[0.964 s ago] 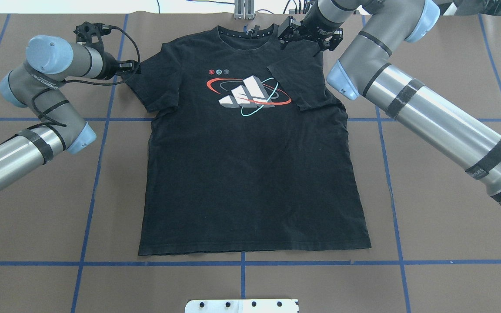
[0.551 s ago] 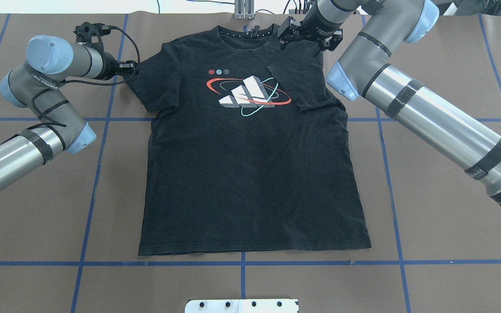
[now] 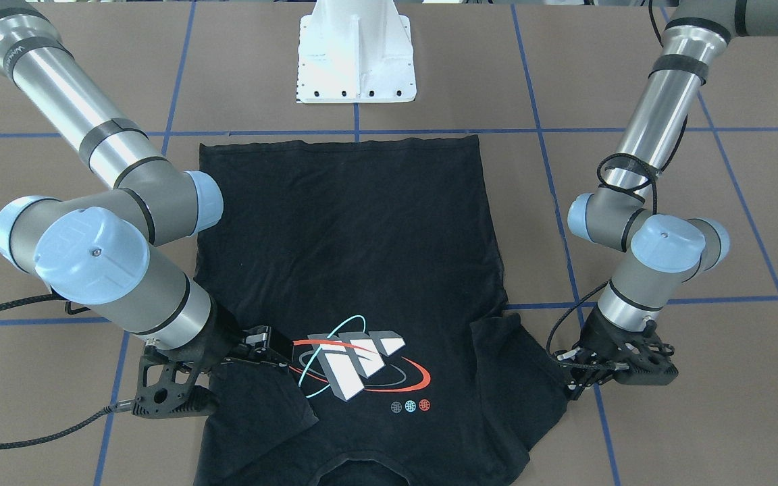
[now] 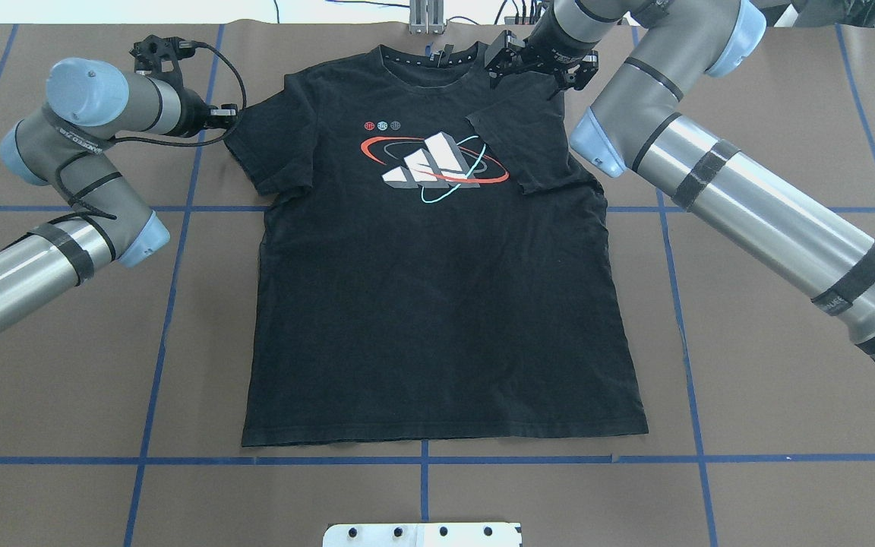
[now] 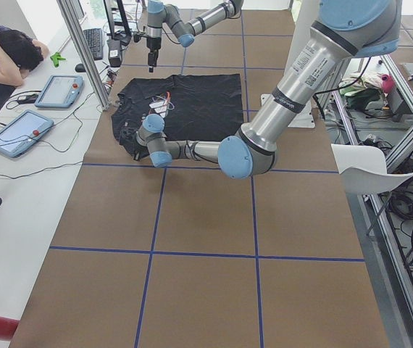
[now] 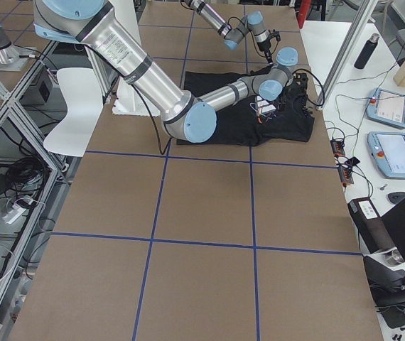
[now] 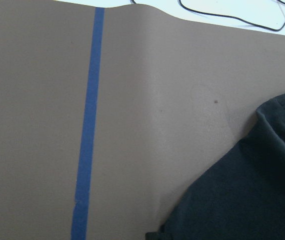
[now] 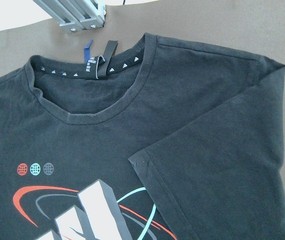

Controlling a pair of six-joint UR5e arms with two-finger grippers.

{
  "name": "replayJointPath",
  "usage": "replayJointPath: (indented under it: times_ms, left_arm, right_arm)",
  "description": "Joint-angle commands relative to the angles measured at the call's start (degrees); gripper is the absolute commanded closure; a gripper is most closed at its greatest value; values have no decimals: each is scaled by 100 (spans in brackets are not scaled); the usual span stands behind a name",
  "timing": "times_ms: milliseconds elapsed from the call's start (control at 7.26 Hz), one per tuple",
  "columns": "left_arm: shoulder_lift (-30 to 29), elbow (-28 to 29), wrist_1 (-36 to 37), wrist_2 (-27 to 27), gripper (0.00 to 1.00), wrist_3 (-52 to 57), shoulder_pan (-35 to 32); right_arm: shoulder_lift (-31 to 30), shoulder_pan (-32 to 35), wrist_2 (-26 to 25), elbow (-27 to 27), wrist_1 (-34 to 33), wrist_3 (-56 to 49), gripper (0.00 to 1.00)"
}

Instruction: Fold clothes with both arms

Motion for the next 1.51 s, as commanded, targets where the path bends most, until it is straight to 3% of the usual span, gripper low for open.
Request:
replayJointPath:
  times_ms: [0, 138, 275, 551, 964, 1102, 1377]
  left_arm:
    - [-8, -909, 715, -703, 100, -466, -138]
    - [-17, -1481, 1356, -839, 100, -871, -95]
    - [-208, -1504, 1415, -823, 100, -1406, -16]
    - [-979, -753, 1337, -492, 100, -2139, 292]
    - [-1606, 14, 925, 88, 100, -3279, 528]
    - [-1660, 103, 714, 405, 100, -3657, 773]
    - [-1643, 113, 677, 434, 100, -3696, 855]
  right_arm:
    - [-6, -1, -5, 7, 0, 2, 0]
    - [2, -1, -5, 15, 0, 2, 0]
    - [-6, -1, 4, 59, 0, 2, 0]
    - [-6, -1, 12, 86, 9, 81, 0]
    - [-24, -1, 30, 77, 9, 81, 0]
    - [-50, -1, 30, 77, 17, 72, 0]
    - [-94, -1, 30, 77, 18, 81, 0]
